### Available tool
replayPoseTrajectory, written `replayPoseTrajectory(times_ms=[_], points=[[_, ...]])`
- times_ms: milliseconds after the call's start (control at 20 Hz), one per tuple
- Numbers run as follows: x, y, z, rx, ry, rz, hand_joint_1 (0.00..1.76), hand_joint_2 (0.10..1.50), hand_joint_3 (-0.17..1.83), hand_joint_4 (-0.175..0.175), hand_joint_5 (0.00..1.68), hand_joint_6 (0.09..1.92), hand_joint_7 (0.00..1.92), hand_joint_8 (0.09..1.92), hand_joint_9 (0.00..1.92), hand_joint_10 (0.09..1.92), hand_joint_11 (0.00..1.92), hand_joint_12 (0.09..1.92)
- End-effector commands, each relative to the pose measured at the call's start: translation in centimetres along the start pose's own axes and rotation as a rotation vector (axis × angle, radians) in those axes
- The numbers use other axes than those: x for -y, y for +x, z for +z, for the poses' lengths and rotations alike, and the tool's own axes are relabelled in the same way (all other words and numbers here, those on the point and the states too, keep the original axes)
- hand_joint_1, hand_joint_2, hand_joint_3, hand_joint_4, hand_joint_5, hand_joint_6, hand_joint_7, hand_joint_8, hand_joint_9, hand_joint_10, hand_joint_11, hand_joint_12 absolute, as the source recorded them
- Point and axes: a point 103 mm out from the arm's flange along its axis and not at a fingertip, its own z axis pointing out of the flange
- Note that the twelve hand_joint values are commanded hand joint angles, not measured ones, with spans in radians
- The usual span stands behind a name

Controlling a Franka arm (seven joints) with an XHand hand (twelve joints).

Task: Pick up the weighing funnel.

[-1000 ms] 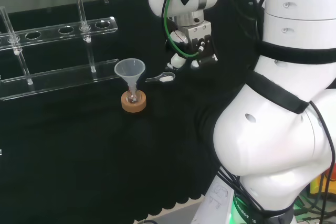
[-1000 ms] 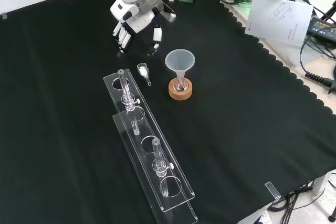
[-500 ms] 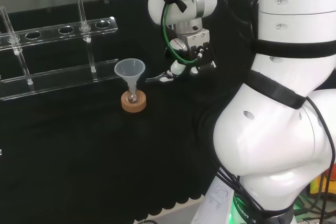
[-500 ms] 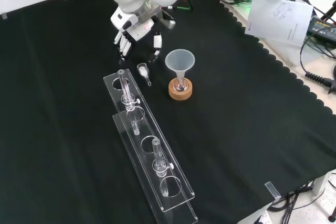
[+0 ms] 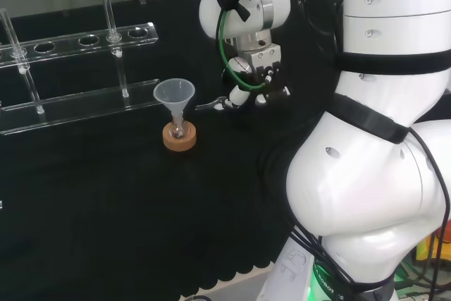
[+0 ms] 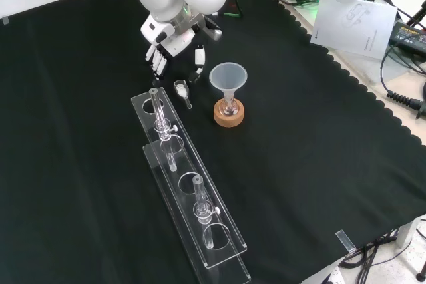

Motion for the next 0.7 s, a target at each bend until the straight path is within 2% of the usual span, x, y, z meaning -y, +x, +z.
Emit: replayPoseTrajectory(times_ms=[50,700], points=[[-0.29,0.33,0.56,-0.007,0.005,-0.007,0.85,0.66,0.6,-0.064,0.6,0.09,0.55,0.72,0.7,0.57,0.42,1.31],[-0.36,0.82,1.12,0.01,-0.027,-0.005,0.87,0.65,0.61,-0.064,0.61,0.09,0.57,0.73,0.73,0.58,0.42,1.31]])
